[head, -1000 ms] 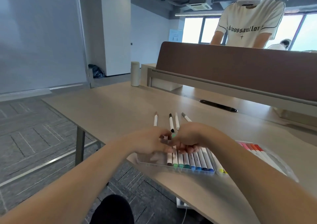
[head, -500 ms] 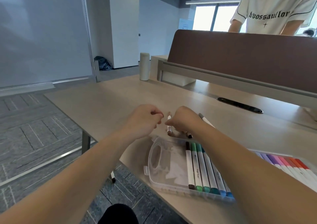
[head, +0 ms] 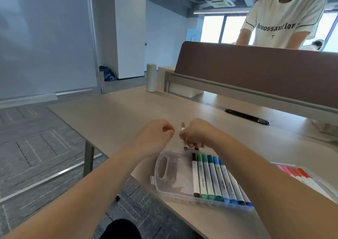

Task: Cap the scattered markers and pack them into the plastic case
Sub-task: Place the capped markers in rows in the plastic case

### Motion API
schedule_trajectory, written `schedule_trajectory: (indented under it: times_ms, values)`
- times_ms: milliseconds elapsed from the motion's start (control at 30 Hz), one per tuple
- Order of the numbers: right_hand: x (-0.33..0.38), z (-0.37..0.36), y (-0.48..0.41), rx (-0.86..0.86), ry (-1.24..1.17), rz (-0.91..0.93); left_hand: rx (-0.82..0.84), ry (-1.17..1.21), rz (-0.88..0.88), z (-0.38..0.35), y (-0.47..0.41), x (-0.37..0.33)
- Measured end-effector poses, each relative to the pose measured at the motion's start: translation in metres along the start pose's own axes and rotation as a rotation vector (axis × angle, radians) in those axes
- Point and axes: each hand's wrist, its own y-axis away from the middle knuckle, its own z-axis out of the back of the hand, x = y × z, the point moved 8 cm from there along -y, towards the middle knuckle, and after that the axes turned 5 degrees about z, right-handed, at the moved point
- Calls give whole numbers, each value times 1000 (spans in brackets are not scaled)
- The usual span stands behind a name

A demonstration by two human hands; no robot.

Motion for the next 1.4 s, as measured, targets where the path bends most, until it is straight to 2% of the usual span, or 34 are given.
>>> schedule_trajectory:
  times_ms: [167, 300, 433, 600, 800, 1100, 1300, 1400]
  values:
    - [-12, -5, 47, 53, -113, -11, 74, -197, -53, -14, 24, -18]
    - [-18, -20, 73, 121, -191, -24, 179, -222, -65, -29, 48, -25]
    - [-23, -34, 86, 201, -209, -35, 280, -418, -194, -45, 64, -39]
    - [-31, -23, 84, 107, -55, -18, 354, -521, -263, -54, 65, -33]
    - [-41, -24, 74, 68, -99, 13, 483, -496, -308, -61, 65, -28]
    - [-36, -29, 77, 197, 67, -41, 499, -371, -302, -63, 61, -27]
    - [-39, -30, 73, 214, 54, -22, 499, -436, -291, -60, 63, -35]
    - [-43, -29, 68, 207, -73, 24, 418, -459, -247, -56, 53, -40]
